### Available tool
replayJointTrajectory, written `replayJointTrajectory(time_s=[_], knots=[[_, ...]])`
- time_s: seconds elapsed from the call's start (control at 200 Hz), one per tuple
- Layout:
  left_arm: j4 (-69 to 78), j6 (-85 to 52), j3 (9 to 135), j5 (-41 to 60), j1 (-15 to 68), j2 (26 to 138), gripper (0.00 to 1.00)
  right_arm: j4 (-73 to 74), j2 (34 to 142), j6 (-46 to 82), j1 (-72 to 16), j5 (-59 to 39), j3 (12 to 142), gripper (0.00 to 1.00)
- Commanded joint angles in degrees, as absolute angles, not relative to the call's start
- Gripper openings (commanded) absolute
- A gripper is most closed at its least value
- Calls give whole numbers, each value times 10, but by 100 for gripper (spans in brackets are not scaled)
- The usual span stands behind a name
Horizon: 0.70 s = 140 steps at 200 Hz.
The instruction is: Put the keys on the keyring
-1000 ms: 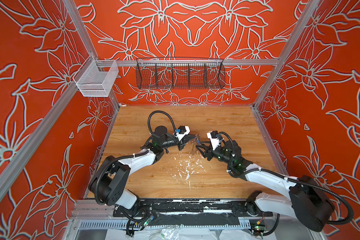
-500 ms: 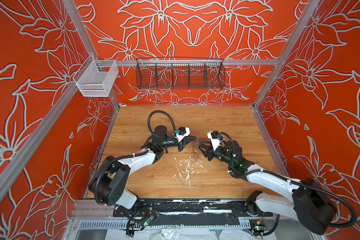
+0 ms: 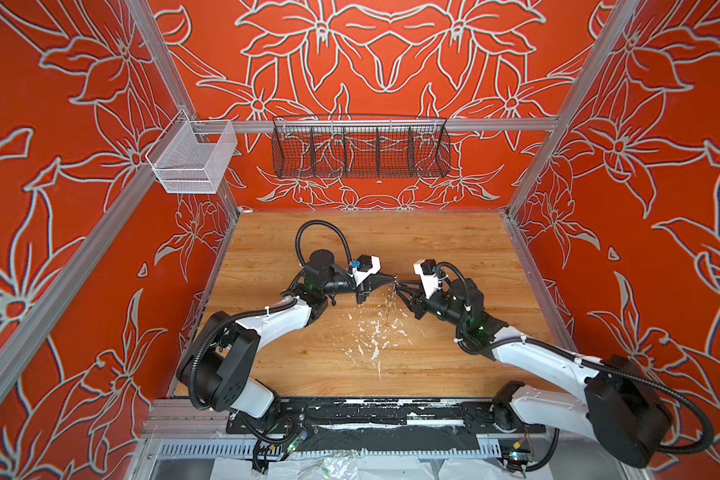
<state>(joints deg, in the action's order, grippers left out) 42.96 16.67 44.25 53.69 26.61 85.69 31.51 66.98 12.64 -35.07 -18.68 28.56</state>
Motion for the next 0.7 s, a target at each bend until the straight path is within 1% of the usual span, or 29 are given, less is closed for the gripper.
replayJointTrajectory(time_s=[0.0,0.115,0.205,0.24,0.36,0.44,0.57,0.696], knots=[[445,175,461,559,264,860,0,316,675,113,-355,-185,307,31],[445,174,461,560,264,859,0,321,682,114,-356,-190,309,31],[445,175,461,561,264,860,0,325,687,114,-357,-198,313,28],[445,175,461,561,264,860,0,326,688,114,-358,-200,313,25],[444,174,462,560,264,860,0,326,688,112,-359,-201,314,8],[442,176,462,560,264,859,0,324,685,109,-360,-197,312,0],[441,177,461,558,264,857,0,312,675,103,-360,-186,311,0],[445,175,457,545,264,855,0,291,652,90,-359,-152,302,0]])
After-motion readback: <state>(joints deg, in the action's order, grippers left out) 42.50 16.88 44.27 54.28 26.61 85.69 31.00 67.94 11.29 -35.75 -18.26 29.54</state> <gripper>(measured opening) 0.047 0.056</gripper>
